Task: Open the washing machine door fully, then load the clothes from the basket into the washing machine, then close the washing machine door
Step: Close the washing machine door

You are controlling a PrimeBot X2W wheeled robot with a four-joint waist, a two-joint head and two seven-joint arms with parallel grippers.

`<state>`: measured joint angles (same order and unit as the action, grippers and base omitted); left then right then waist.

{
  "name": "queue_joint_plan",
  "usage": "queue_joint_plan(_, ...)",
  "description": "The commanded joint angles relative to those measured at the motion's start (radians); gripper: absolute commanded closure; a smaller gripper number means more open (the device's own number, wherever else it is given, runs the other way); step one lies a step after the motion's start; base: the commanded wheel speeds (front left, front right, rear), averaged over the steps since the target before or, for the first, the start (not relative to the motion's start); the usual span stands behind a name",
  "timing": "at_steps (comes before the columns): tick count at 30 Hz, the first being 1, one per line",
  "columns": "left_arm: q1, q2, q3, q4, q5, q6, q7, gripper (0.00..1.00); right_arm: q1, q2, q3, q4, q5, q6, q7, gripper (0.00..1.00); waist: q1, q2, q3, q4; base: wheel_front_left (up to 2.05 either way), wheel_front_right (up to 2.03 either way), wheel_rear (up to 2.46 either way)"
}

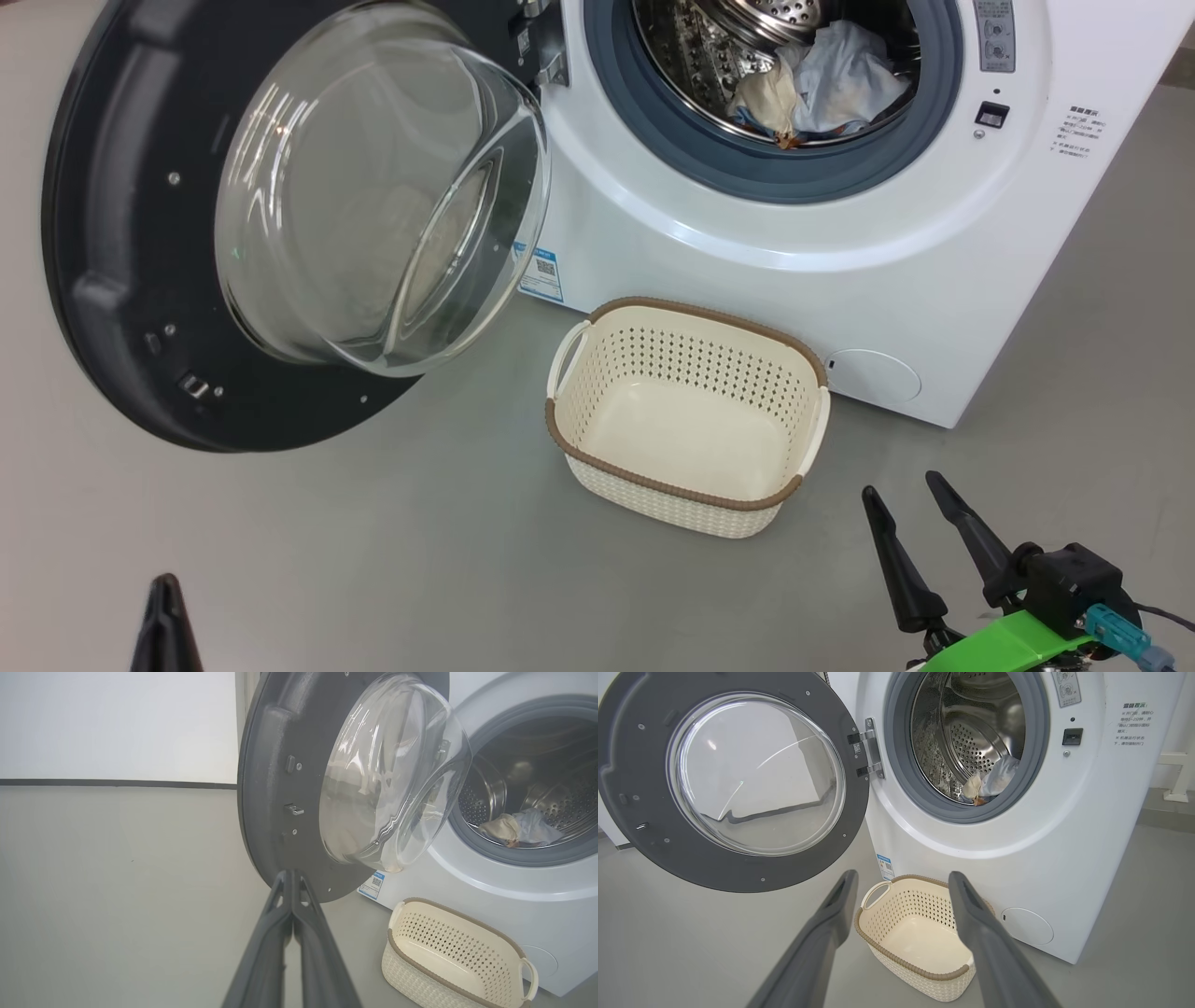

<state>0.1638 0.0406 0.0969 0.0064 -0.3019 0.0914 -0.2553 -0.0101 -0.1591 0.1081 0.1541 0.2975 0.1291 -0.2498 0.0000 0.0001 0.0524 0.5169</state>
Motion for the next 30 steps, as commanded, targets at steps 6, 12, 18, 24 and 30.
queue_joint_plan(6, -0.058, 0.01, 0.081, -0.055, -0.019, -0.034, -0.006, 1.0, -0.007, -0.003, 0.012, -0.03, 0.004, 0.002, -0.011, 0.0, 0.0, -0.0001, 0.003, 0.0, 0.0, 0.0, 0.0)
queue_joint_plan(12, -0.101, 0.01, 0.142, -0.079, -0.112, -0.057, -0.006, 1.0, -0.008, -0.002, 0.011, -0.033, 0.005, 0.002, -0.011, 0.0, 0.0, -0.0001, 0.006, -0.005, 0.0, 0.0, 0.0)
queue_joint_plan(18, -0.178, 0.03, 0.225, -0.063, -0.211, -0.107, -0.006, 1.0, -0.011, -0.004, 0.012, -0.037, 0.006, 0.002, -0.007, 0.0, 0.0, -0.0001, 0.016, -0.016, 0.0, 0.0, 0.0)
queue_joint_plan(24, -0.272, 0.09, 0.285, -0.028, -0.297, -0.131, 0.019, 1.0, -0.014, -0.011, 0.01, -0.039, 0.009, 0.002, -0.005, 0.0, 0.0, -0.0001, 0.027, -0.028, 0.0, 0.0, 0.0)
queue_joint_plan(30, -0.387, 0.164, 0.35, 0.041, -0.391, -0.147, 0.052, 1.0, -0.02, -0.019, 0.009, -0.05, 0.009, 0.002, 0.001, 0.0, 0.0, -0.0001, 0.045, -0.046, 0.0, 0.0, 0.0)
